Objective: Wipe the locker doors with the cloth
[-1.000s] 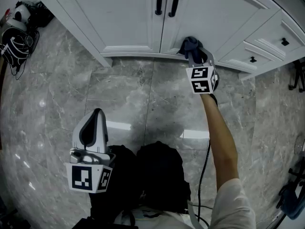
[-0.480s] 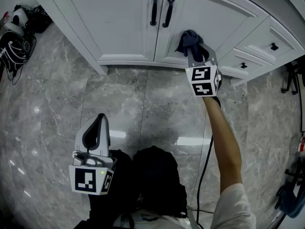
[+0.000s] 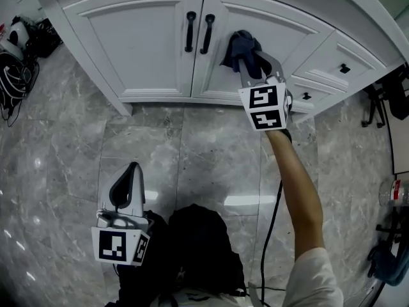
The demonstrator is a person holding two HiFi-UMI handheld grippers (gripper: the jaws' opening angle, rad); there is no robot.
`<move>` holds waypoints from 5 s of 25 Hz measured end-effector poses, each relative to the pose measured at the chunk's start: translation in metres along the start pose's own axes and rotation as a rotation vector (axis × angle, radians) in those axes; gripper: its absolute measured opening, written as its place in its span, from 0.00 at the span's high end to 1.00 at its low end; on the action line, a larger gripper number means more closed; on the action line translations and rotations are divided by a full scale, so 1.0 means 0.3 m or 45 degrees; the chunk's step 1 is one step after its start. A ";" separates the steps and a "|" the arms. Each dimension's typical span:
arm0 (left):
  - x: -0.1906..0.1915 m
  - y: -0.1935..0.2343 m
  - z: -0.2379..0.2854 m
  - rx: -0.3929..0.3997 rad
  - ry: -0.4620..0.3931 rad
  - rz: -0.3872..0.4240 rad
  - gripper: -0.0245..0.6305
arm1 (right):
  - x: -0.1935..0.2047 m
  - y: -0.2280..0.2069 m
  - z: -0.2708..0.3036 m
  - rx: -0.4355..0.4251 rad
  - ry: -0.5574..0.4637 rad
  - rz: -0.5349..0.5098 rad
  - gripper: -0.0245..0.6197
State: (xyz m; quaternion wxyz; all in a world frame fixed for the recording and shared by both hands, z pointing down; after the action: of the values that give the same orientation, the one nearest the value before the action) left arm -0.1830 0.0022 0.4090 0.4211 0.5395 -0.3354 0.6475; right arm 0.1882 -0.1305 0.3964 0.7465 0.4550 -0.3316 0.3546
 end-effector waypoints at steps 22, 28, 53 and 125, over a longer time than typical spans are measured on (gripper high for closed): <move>-0.011 0.000 -0.013 -0.009 0.010 0.010 0.96 | -0.138 -0.191 -0.160 0.128 -0.147 -0.025 0.83; -0.012 -0.008 -0.016 -0.005 0.013 0.014 0.96 | -0.094 -0.243 -0.206 0.183 -0.134 0.014 0.83; 0.006 -0.020 -0.017 -0.004 0.026 0.030 0.96 | 0.268 -0.096 -0.101 0.221 -0.063 0.228 0.83; -0.005 -0.393 0.164 0.362 0.020 0.007 0.96 | 0.501 -0.198 -0.204 0.166 0.162 0.254 0.83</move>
State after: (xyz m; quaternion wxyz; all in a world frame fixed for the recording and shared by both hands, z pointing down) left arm -0.0555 0.0079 0.4148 0.3411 0.5878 -0.2383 0.6937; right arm 0.3276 -0.0601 0.4706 0.6958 0.4438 -0.3035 0.4761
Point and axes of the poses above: the fingertips, and each gripper's own axes: z forward along the fingers, y to its left, x out of its underside, the point moved 10 cm from there along -z, backward along the fingers, and after that the axes turned 15 degrees about -x, right-handed, at the moved point
